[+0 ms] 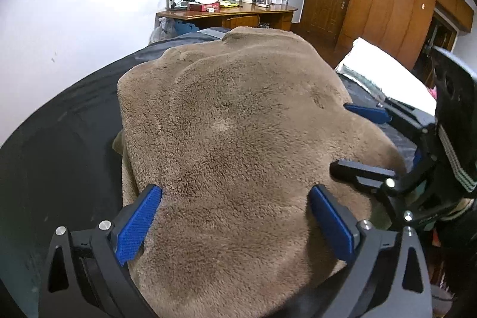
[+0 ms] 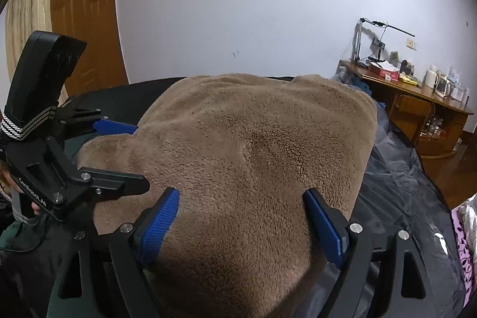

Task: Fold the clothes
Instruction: 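Lift the fleece bundle with both grippers and flip it over, then lay the fleece bundle down and open both grippers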

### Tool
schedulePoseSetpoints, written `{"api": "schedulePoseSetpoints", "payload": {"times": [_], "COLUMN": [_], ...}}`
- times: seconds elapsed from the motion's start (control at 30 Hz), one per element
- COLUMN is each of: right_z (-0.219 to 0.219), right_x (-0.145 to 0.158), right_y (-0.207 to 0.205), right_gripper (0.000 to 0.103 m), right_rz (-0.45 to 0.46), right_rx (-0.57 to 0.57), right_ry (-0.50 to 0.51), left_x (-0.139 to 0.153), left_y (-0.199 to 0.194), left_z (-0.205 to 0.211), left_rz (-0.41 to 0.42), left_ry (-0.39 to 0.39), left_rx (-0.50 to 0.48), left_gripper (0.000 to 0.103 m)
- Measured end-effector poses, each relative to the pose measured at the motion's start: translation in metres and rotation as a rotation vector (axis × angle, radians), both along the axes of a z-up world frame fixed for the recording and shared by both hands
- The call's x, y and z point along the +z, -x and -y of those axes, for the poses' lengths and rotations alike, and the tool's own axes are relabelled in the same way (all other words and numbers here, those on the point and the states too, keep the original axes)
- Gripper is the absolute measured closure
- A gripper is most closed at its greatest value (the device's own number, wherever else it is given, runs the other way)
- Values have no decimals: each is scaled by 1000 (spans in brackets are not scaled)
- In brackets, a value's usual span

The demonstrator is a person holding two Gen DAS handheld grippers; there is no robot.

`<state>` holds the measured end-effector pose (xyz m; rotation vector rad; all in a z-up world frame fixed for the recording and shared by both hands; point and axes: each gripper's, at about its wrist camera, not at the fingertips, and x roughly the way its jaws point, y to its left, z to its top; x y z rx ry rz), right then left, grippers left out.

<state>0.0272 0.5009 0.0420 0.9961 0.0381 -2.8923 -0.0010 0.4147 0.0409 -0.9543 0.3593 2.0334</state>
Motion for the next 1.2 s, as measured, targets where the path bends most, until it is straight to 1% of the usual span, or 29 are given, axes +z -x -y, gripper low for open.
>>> {"api": "schedulePoseSetpoints", "payload": {"times": [0.07, 0.13, 0.27, 0.37, 0.43, 0.5, 0.6, 0.7, 0.73, 0.83, 0.87, 0.97, 1.03, 1.1, 1.2], "right_z": [5, 6, 7, 8, 8, 7, 11, 27, 38, 60, 59, 45, 36, 22, 1], "right_x": [-1, 1, 6, 10, 12, 15, 15, 5, -1, -16, -18, -18, -18, -17, -19], "right_y": [-2, -8, -21, -31, -37, -54, -76, -89, -92, -91, -90, -86, -83, -86, -93], "right_gripper": [15, 15, 15, 15, 15, 15, 15, 15, 15, 15, 15, 15, 15, 15, 15], "right_rz": [6, -9, -46, -75, -94, -124, -116, -63, -39, 6, 13, 24, 31, 43, 79], "right_rx": [0, -4, -15, -23, -28, -31, -17, 33, 53, 35, 10, -87, -151, -224, -284], "right_ry": [-19, -21, -21, -20, -20, -20, -61, -169, -230, -411, -420, -375, -344, -291, -194], "left_x": [-4, -6, -1, 7, 10, 10, 7, 2, 0, -8, -10, -18, -21, -23, -25], "left_y": [2, 1, -8, -13, -18, -27, -32, -30, -29, -23, -21, -17, -18, -19, -21], "left_z": [3, 8, 20, 35, 45, 55, 60, 62, 63, 66, 67, 68, 66, 62, 57], "left_rz": [4, 14, 34, 67, 52, 32, 18, 36, 50, 97, 115, 147, 138, 130, 121], "left_ry": [-12, -29, -25, -36, -38, -34, -25, -33, -38, -51, -55, -56, -41, -28, -15], "left_rx": [1, 6, 24, 46, 52, 58, 67, 83, 92, 120, 130, 153, 162, 166, 161], "left_gripper": [0, 0, 0, 0, 0, 0, 0, 0, 0, 0, 0, 0, 0, 0, 0]}}
